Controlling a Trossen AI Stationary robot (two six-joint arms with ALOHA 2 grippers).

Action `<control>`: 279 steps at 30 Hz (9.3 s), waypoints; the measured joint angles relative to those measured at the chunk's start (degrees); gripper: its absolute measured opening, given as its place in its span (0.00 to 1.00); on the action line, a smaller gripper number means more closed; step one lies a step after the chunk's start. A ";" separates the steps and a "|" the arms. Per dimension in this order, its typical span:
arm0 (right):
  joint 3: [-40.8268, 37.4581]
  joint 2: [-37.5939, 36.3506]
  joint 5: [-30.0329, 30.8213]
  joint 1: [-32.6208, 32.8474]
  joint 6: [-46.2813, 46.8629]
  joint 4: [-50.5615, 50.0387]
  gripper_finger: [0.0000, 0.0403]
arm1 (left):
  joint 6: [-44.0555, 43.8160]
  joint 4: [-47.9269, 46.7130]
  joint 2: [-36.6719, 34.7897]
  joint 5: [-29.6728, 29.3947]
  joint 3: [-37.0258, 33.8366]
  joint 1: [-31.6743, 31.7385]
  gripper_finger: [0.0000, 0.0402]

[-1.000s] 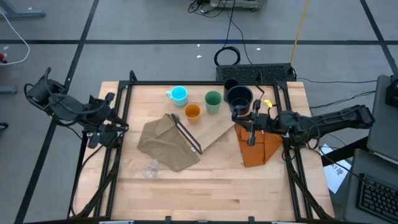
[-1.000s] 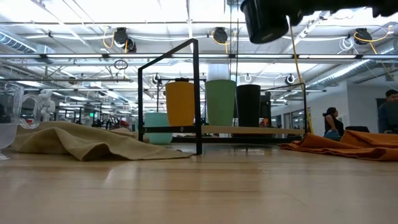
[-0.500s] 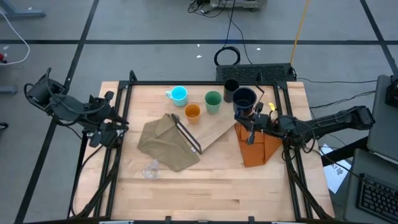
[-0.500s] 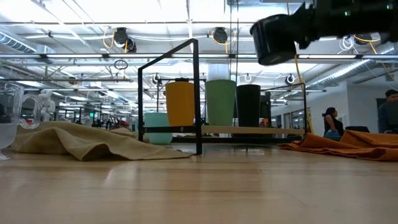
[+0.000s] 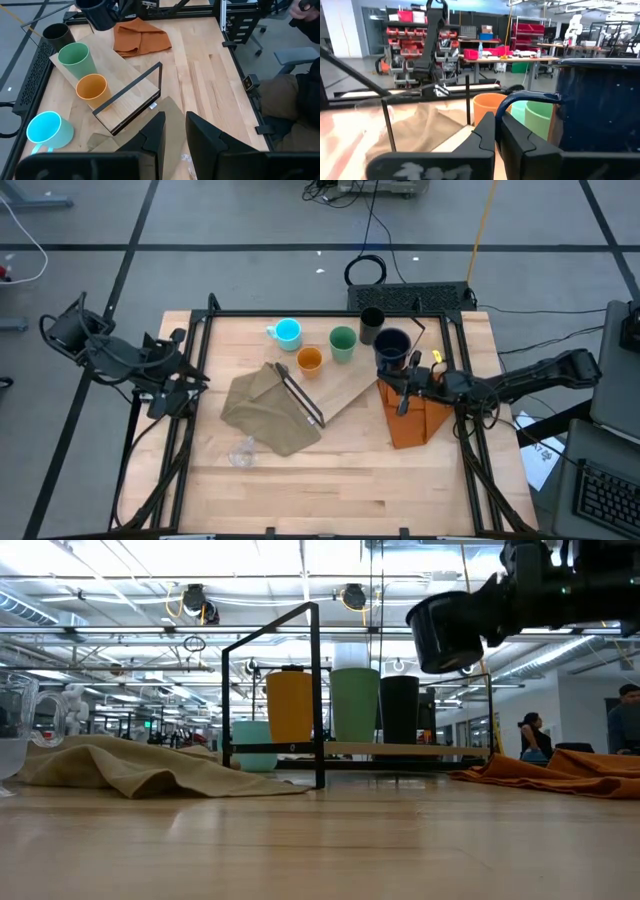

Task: Stack small to large cups/mugs on shelf
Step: Put the dark blue mug on the shelf, then put the light blue mug on the shelf

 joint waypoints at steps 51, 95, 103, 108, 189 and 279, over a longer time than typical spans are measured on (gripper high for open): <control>-8.23 21.70 -6.55 -13.41 6.46 20.44 0.00 | 0.20 0.09 0.02 -1.95 0.00 0.02 0.18; -8.71 24.91 -18.53 -21.71 7.35 21.80 0.00 | 0.17 0.15 0.02 -2.02 0.00 0.01 0.18; -8.71 24.91 -18.50 -21.71 7.50 21.81 0.00 | -0.11 0.23 0.02 -2.01 0.00 0.02 0.18; -8.71 24.88 -18.43 -21.71 8.35 21.84 0.05 | -0.11 0.39 0.02 -2.01 0.00 0.02 0.18; -8.71 -3.73 -21.39 -20.86 8.07 -5.30 0.55 | -3.58 -0.24 0.39 -0.85 0.00 0.00 0.18; 26.70 -33.15 -48.20 -11.32 11.16 -57.72 0.80 | -6.05 -2.05 1.53 3.18 0.02 -3.16 0.18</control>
